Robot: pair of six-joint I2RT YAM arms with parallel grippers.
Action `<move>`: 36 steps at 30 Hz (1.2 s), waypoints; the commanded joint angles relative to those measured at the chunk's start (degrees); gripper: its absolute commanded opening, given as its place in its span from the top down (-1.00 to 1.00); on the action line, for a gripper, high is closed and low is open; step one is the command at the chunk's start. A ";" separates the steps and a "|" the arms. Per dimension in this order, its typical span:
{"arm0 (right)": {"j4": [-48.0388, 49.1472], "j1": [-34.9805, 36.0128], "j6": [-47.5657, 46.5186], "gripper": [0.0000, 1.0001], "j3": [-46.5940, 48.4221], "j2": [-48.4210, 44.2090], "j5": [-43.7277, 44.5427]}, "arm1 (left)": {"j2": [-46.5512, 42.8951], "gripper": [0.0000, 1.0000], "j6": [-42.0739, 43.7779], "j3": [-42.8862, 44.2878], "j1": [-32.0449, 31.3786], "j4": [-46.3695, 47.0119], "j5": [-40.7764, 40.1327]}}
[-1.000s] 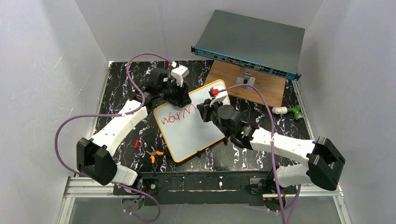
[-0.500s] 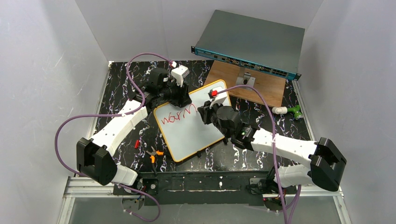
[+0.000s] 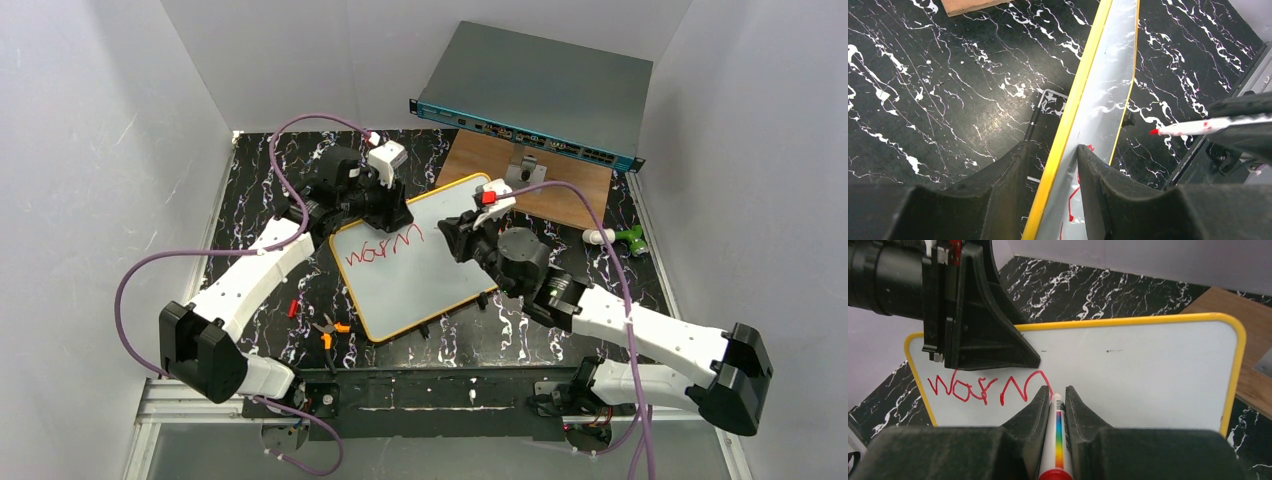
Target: Write a sentence on the whiteboard
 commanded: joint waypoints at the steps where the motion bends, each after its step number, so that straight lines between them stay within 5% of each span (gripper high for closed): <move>1: -0.47 0.35 -3.11 0.97 -0.07 -3.82 1.74 | -4.28 1.00 1.55 0.06 -0.40 1.90 0.50; 18: -10.70 -3.86 -0.99 0.97 2.72 -9.27 5.55 | -4.79 1.00 3.04 2.67 -2.72 0.64 -1.43; 28: 2.17 -7.68 -5.12 0.97 -4.67 -10.93 -6.90 | -2.75 1.00 4.92 2.98 -2.60 0.46 -2.22; 36: 3.43 -12.00 -3.34 0.97 -5.62 -12.76 -16.26 | -0.89 1.00 5.58 5.69 -2.63 -1.63 -2.83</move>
